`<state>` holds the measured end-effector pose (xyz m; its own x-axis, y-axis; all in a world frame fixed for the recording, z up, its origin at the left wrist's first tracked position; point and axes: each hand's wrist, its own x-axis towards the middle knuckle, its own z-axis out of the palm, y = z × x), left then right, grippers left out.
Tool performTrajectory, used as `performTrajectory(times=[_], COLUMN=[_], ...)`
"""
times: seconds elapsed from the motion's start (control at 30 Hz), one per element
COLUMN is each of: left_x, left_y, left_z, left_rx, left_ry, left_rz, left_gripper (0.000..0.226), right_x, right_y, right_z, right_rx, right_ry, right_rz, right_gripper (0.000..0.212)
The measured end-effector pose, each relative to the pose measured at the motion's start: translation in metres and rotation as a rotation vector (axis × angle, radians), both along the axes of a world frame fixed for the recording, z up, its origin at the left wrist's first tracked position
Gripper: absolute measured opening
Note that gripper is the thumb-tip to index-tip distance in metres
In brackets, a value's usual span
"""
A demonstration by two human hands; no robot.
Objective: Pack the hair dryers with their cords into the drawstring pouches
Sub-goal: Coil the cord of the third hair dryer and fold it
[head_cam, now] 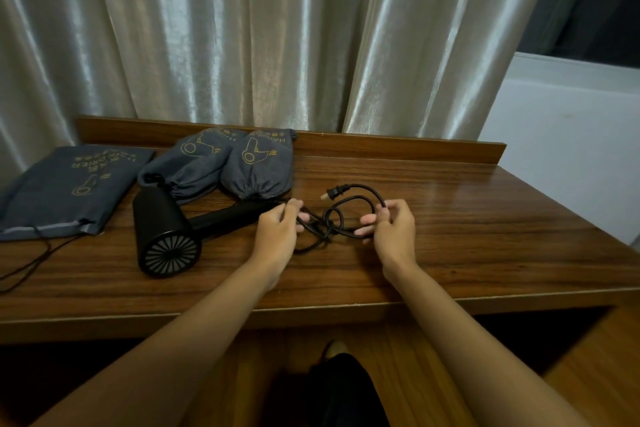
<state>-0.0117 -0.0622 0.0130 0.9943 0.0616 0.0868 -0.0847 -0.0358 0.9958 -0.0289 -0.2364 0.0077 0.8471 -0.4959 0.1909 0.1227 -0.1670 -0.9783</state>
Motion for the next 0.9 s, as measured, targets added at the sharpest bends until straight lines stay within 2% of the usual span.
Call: performTrajectory(times=[0.13,0.27,0.37,0.4,0.43,0.5,0.6,0.73,0.8,0.9], left_x=[-0.004,-0.007,-0.011,-0.011,-0.011,-0.01,-0.008,0.0,0.001,-0.001], left_y=[-0.001,-0.001,-0.002,-0.002,-0.002,-0.002,-0.002,-0.013,-0.017,-0.018], left_z=[-0.004,-0.014,-0.022,-0.024,-0.024,-0.025,-0.028,-0.022,-0.022,-0.023], left_rx=[0.116,0.241,0.444,0.548,0.627,0.698,0.737,0.805,0.774,0.667], left_ry=[-0.024,-0.094,-0.214,-0.276,-0.328,-0.374,-0.303,-0.111,-0.069,-0.105], left_rz=[-0.004,0.049,0.176,0.238,0.26,0.192,0.138,0.124,0.147,0.217], left_gripper=[0.031,0.008,0.054,0.059,0.054,0.029,0.016,0.033,0.029,0.02], right_x=[-0.006,-0.011,-0.014,-0.014,-0.014,-0.012,-0.011,-0.015,-0.015,-0.014], right_y=[0.008,0.013,0.021,0.023,0.024,0.025,0.027,0.027,0.025,0.026], right_z=[-0.004,-0.003,-0.003,-0.004,-0.004,-0.005,-0.007,-0.006,-0.006,-0.007], right_rx=[0.233,0.372,0.38,0.358,0.322,0.236,0.189,0.187,0.216,0.293], right_ry=[-0.02,-0.056,-0.051,-0.037,-0.016,0.041,0.026,-0.012,0.007,0.046], right_rz=[0.08,0.211,0.265,0.261,0.248,0.217,0.193,0.29,0.35,0.335], right_gripper=[0.019,0.021,0.018,0.017,0.016,0.016,0.017,0.018,0.017,0.012])
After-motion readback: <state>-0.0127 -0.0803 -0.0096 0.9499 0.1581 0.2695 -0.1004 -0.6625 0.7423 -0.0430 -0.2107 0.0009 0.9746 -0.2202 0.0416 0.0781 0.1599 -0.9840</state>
